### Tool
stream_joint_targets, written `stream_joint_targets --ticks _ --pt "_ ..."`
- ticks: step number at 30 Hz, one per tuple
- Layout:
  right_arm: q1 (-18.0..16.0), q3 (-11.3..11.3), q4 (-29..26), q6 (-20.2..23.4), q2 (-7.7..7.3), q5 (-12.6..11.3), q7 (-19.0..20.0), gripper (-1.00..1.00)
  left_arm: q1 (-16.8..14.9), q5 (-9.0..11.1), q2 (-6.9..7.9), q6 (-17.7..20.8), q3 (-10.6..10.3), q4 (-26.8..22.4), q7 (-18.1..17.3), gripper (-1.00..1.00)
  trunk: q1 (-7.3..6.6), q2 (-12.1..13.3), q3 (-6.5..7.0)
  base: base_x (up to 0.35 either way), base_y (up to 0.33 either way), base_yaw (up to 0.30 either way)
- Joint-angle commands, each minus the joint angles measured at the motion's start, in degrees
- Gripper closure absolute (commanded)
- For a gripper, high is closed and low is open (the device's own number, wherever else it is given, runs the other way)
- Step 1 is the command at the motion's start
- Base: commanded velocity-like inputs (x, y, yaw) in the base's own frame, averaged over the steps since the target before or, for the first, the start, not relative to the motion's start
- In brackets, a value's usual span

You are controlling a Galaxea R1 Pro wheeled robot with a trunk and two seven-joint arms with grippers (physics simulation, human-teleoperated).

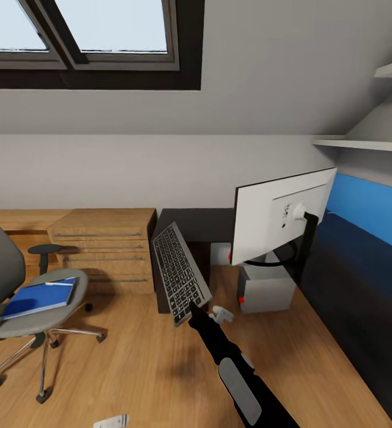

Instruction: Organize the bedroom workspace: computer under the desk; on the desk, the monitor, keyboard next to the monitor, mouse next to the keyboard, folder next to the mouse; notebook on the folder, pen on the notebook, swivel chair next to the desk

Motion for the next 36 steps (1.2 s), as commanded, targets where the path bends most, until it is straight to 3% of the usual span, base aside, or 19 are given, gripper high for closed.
stream_joint_targets --ticks 1,36 --pt "-0.05 0.11 0.06 -0.29 -0.02 -0.62 0.25 1.00 -0.01 0.58 -0.03 0.26 0.04 -0.10 0.11 -1.00 0.01 -0.03 -0.06 0.133 0.029 0.000" --pt "0.16 4.06 -0.03 -0.41 -0.16 -0.70 0.35 1.00 -0.01 0.54 0.03 0.23 -0.05 1.38 0.06 -1.00 0.01 -0.03 -0.06 0.241 0.136 0.000"
